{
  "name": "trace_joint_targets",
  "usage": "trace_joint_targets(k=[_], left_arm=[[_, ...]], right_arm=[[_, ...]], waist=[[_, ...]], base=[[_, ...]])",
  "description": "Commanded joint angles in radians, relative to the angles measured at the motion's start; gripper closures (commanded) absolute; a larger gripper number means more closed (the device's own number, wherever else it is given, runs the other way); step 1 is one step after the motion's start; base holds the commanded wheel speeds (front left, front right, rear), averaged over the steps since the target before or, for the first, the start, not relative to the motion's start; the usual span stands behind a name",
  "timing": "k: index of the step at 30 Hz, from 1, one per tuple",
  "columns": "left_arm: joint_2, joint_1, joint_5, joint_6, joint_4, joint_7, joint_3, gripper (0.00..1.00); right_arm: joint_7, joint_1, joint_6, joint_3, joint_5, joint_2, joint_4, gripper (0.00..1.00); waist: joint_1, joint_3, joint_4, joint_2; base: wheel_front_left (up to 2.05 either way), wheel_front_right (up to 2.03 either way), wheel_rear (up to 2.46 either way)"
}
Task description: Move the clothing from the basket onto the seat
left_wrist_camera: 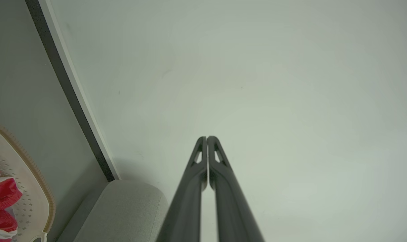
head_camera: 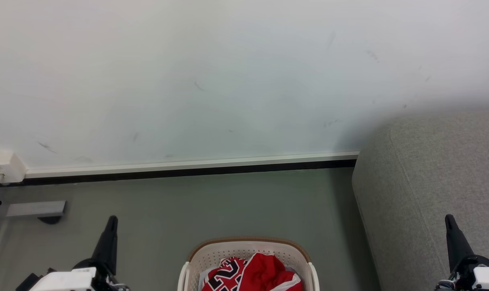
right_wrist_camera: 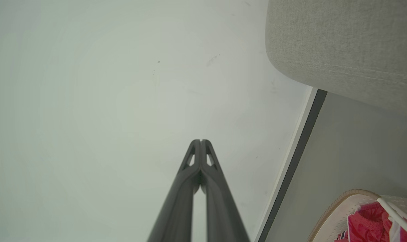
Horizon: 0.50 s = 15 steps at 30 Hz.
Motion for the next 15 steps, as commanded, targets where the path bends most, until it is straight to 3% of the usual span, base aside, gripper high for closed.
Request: trace_joint_targets(k=[1,15], left_arm=[[0.007,-0.007,-0.015,-0.004,-0.003,0.003,0.001,1.00],[0.007,-0.007,-0.015,-0.004,-0.003,0.003,0.001,1.00]], right_arm=[[0.001,-0.012,-0.002,-0.002,-0.006,-0.001,-0.001,1.00],[0.001,-0.012,-0.002,-0.002,-0.006,-0.001,-0.001,1.00]], waist=[[0.0000,0.000,0.000,-0.0001],[0.0000,0.000,0.000,-0.0001]], base=[[0.00,0.00,0.00],[0.00,0.00,0.00]])
